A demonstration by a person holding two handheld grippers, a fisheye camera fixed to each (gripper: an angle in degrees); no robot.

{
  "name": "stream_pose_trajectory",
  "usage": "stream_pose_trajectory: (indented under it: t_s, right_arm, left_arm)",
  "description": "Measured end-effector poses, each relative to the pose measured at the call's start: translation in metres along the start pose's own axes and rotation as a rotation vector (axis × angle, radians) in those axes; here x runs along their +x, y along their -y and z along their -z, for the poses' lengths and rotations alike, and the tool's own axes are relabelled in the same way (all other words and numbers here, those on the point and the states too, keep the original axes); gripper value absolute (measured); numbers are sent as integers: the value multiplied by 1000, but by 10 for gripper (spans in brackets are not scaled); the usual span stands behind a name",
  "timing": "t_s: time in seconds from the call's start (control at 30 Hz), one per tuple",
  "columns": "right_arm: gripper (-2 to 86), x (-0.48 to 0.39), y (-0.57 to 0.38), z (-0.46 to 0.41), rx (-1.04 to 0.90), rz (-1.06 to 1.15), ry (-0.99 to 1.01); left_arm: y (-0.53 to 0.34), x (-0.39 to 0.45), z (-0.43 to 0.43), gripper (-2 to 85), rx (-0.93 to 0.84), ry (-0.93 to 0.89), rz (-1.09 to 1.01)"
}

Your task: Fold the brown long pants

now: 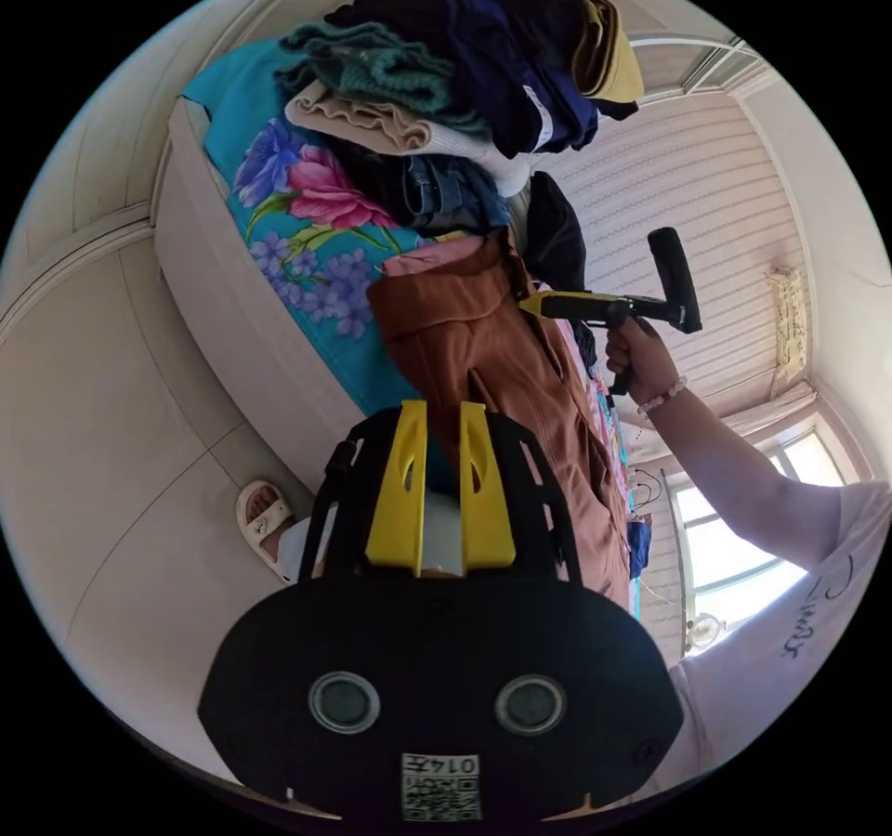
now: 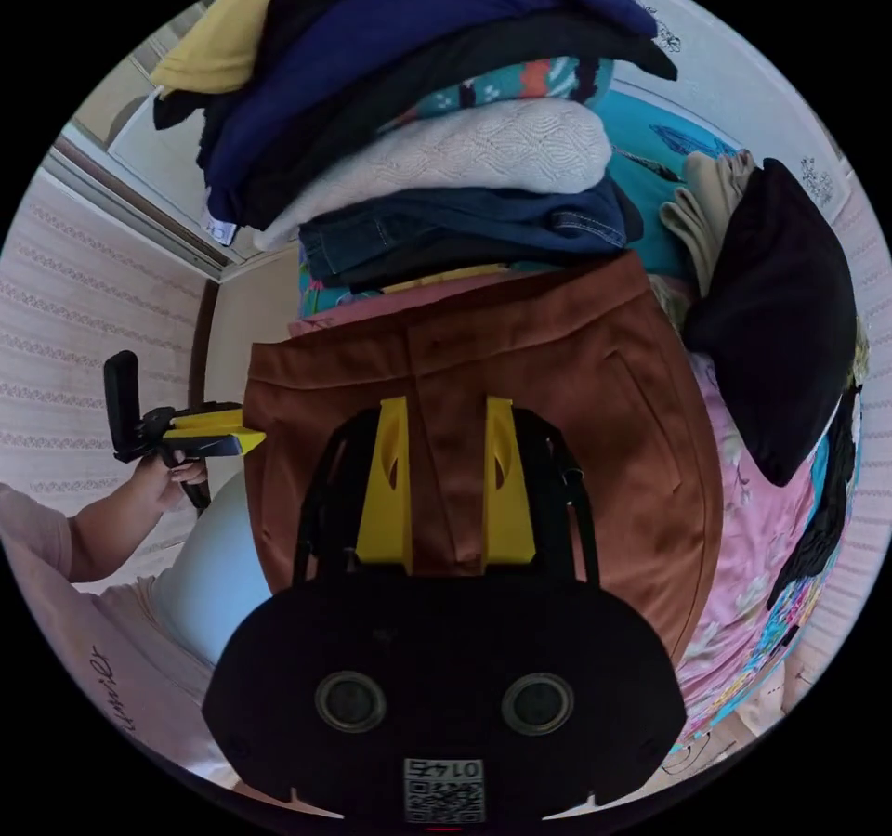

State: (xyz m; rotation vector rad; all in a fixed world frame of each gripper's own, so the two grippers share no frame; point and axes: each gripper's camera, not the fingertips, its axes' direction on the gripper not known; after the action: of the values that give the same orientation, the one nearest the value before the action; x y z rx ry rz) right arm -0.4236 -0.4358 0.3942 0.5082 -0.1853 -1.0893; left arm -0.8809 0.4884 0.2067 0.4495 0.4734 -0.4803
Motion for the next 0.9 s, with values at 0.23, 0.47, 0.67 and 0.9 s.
stream_pose_trajectory:
  t_s: [0.23, 0.47, 0.67, 0.9]
  right_arm:
    - [23, -4, 4, 11, 129, 42, -67]
    - [51, 9, 26, -62, 22, 3, -26]
    - [55, 30, -74, 4, 285, 37, 107]
    - [33, 99, -373, 14, 337, -514, 154]
  left_arm:
    - [7, 21, 33, 0, 100, -43, -55]
    - [8, 13, -1, 27, -4, 113, 22]
    - [4, 35, -7, 75, 3, 38, 2]
    - [-10, 90, -44, 88, -81, 52, -33]
